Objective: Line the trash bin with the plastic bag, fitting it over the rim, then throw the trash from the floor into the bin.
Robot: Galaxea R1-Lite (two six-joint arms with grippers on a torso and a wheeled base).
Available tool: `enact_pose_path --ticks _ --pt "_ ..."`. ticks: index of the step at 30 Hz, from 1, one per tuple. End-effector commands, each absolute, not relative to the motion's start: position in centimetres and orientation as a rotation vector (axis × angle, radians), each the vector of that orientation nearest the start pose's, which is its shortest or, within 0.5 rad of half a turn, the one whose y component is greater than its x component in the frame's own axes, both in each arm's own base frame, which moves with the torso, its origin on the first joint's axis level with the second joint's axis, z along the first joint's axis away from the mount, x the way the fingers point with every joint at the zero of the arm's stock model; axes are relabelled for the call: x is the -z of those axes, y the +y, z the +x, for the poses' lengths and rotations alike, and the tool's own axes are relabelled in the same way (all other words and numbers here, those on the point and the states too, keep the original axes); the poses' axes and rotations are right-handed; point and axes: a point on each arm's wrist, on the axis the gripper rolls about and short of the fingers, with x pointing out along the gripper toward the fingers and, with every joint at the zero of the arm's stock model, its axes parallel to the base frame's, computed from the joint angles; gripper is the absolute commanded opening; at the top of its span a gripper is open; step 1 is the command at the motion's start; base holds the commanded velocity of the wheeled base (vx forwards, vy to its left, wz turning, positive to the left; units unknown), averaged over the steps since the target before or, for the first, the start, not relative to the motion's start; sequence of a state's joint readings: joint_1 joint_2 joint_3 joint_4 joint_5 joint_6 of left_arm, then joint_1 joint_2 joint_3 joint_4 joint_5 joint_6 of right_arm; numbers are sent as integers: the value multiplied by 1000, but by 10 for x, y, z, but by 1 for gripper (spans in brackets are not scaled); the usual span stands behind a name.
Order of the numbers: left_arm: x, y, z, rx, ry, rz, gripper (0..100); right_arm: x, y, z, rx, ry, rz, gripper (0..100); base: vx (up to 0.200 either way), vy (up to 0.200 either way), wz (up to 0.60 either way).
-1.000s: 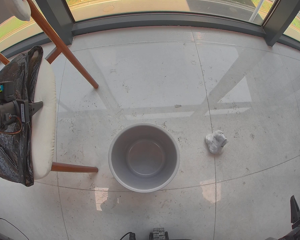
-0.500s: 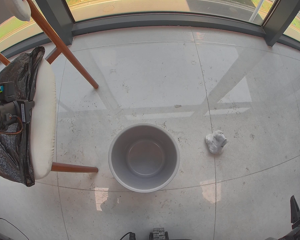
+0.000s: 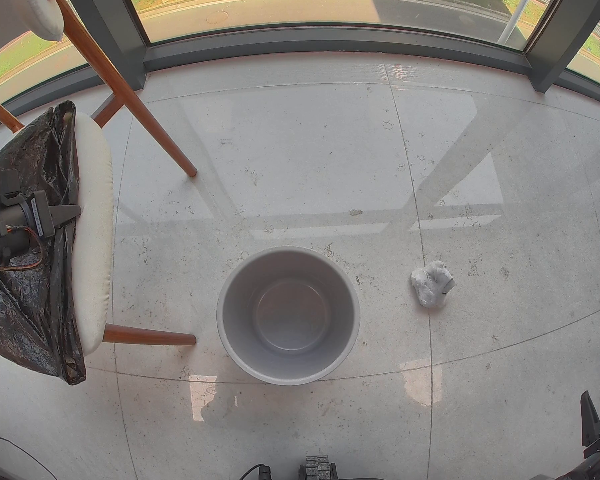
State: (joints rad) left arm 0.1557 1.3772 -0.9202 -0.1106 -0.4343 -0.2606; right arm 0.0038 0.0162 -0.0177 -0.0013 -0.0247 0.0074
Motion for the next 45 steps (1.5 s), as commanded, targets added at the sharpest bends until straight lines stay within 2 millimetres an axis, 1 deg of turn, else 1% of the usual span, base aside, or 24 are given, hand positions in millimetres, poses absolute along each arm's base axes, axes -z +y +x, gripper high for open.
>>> enact_pose_path --ticks 1,4,10,11,12,13,15,18,21,22,24,27,30,34,37,38,39,40,42,45 --pt "-255 46 221 220 343 -444 0 -76 -1 -23 20 -2 8 100 0 0 0" --pt "-258 45 218 251 343 -495 0 -76 -1 -23 20 -2 8 100 0 0 0" --pt "-269 33 187 442 351 -635 0 -76 -1 -23 20 -2 8 100 0 0 0" --pt "-269 33 187 442 351 -635 0 -76 -1 -23 20 -2 8 100 0 0 0" --pt "-271 30 179 496 354 -654 0 -76 -1 -23 20 -2 8 100 0 0 0" --pt "-272 24 163 601 371 -683 0 -76 -1 -23 20 -2 8 100 0 0 0" --pt "-271 19 148 713 393 -704 0 -76 -1 -23 20 -2 8 100 0 0 0" --pt "-275 15 137 807 408 -715 0 -76 -1 -23 20 -2 8 100 0 0 0" --pt "-279 13 132 834 417 -736 0 -76 -1 -23 20 -2 8 100 0 0 0" --pt "-286 7 123 864 440 -788 0 -76 -1 -23 20 -2 8 100 0 0 0" --pt "-292 -1 112 923 474 -828 0 -76 -1 -23 20 -2 8 100 0 0 0" --pt "-299 -12 91 1038 522 -843 0 -76 -1 -23 20 -2 8 100 0 0 0" --pt "-301 -19 83 1113 570 -854 0 -76 -1 -23 20 -2 8 100 0 0 0" --pt "-300 -29 80 1225 644 -839 0 -76 -1 -23 18 -2 -3 100 0 0 0" --pt "-302 -40 79 1377 717 -789 0 -76 -1 -23 17 -1 -5 100 0 0 0" --pt "-302 -41 79 1383 720 -788 0 -76 -1 -23 17 -1 -5 100 0 0 0" --pt "-302 -48 87 1433 741 -772 0 -76 -1 -23 17 -1 -5 100 0 0 0" --pt "-302 -50 91 1448 748 -768 0 -76 -1 -23 17 -1 -5 100 0 0 0" --pt "-302 -62 108 1508 754 -742 0 -76 -1 -23 17 -2 -3 100 0 0 0" --pt "-301 -77 124 1573 758 -714 0 -76 -1 -23 17 -2 -3 100 0 0 0"
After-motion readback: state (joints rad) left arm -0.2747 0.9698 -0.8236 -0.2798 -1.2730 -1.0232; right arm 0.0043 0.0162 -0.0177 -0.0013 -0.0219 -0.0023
